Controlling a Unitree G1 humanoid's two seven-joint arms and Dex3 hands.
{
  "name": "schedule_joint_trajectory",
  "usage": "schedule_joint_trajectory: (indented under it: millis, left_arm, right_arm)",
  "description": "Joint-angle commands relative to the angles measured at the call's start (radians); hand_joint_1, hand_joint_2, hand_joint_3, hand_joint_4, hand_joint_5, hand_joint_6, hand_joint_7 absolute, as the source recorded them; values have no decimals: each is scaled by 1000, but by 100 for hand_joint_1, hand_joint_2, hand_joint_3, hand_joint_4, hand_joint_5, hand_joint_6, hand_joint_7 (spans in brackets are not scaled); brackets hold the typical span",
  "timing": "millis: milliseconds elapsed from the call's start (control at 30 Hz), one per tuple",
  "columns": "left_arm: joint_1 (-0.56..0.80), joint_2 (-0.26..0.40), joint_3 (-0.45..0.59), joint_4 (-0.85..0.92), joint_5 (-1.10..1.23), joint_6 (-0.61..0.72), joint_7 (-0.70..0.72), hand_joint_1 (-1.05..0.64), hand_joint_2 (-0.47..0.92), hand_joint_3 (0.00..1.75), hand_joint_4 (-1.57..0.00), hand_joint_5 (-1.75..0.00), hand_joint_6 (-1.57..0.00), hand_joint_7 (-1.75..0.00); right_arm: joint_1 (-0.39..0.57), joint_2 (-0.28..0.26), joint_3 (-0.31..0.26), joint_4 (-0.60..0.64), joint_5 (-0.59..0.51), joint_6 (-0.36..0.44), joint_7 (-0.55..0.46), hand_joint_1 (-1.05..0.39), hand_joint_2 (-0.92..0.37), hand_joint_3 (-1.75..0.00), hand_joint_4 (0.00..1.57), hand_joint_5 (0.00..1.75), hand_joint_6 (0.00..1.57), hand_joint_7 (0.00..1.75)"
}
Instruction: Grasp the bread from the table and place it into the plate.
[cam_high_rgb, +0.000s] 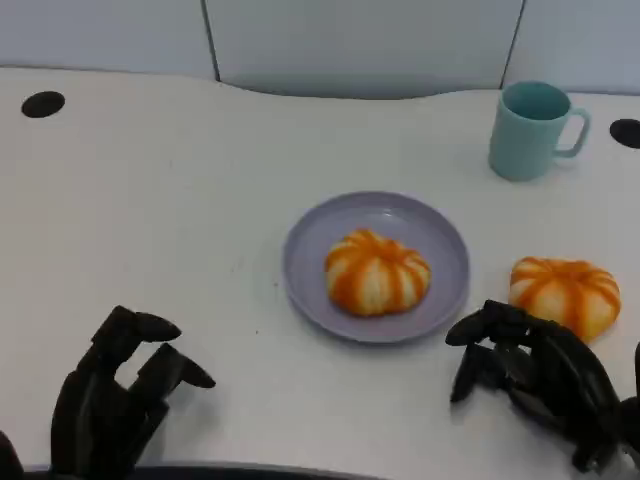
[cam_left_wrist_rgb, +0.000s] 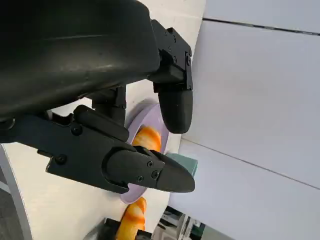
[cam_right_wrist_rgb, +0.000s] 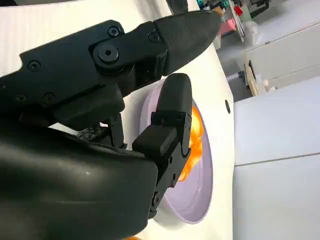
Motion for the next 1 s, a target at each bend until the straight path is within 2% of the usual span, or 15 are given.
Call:
schedule_joint_trajectory:
  millis: [33, 533, 1000]
  left_arm:
    - [7, 4, 12, -1, -17, 26, -9, -66, 92, 9, -47, -175, -28, -161]
    - [-5, 8, 13, -12, -1, 50, 25, -65, 92, 9, -48, -175, -27, -161]
    - [-2, 7, 11, -23, 13, 53, 44, -65, 92, 8, -48, -175, -27, -163]
  right_arm:
    - [38, -18, -1, 11, -12, 14, -16, -60, -92, -8, 58, 155, 73, 100]
    - [5, -20, -20, 63, 9, -2, 30, -58, -92, -12, 62, 156, 71, 103]
    - [4, -27, -18, 56, -4, 10, 18, -54, -92, -12, 65, 156, 71, 103]
